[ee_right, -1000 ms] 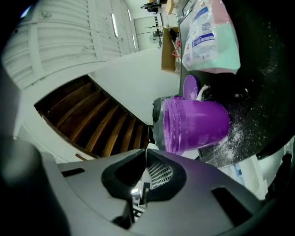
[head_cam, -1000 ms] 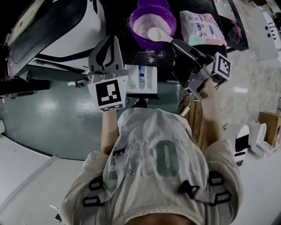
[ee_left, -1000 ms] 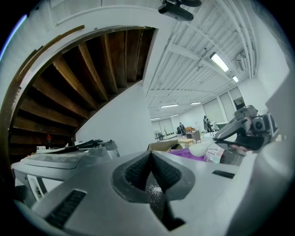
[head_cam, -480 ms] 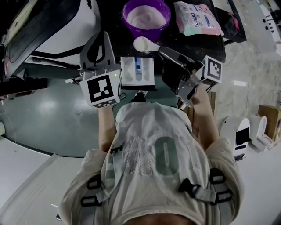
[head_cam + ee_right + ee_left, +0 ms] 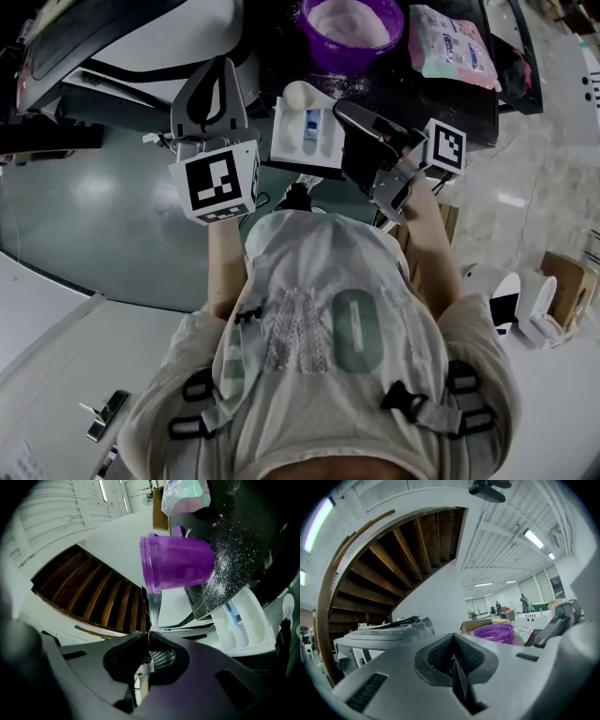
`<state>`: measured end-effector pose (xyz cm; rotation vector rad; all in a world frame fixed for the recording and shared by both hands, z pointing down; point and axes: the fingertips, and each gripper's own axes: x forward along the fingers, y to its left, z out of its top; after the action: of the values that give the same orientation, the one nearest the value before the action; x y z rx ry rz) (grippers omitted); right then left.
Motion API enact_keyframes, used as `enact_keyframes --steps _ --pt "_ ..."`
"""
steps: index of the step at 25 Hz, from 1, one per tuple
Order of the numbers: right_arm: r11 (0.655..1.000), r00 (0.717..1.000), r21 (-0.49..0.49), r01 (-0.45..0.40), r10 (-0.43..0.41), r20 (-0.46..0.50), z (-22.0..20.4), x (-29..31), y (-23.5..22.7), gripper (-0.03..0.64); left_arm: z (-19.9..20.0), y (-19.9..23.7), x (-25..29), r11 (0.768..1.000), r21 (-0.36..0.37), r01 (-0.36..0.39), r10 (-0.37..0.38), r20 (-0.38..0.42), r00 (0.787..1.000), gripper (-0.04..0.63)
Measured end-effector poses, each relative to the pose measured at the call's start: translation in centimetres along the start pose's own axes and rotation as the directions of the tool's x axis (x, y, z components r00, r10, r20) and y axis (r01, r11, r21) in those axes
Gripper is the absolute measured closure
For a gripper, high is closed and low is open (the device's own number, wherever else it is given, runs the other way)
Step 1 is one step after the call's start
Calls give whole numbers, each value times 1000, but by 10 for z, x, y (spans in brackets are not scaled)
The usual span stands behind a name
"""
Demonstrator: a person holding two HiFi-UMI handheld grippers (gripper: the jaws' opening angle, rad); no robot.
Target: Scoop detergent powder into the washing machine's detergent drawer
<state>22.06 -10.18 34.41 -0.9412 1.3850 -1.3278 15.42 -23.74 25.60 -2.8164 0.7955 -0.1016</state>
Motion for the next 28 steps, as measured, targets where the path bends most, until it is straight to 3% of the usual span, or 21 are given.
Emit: enact_keyframes --steps 8,14,28 --pt "998 995 22 61 -59 -82 -14 8 -47 606 -16 18 -26 997 -19 -74 73 -30 997 575" --pt "990 983 -11 137 -138 -122 -15 7 -85 606 -27 31 -40 989 -75 -125 122 -48 991 574" --pt "945 919 -114 306 -325 -222 -8 15 -144 606 -39 50 -33 983 -106 -151 145 -69 987 575"
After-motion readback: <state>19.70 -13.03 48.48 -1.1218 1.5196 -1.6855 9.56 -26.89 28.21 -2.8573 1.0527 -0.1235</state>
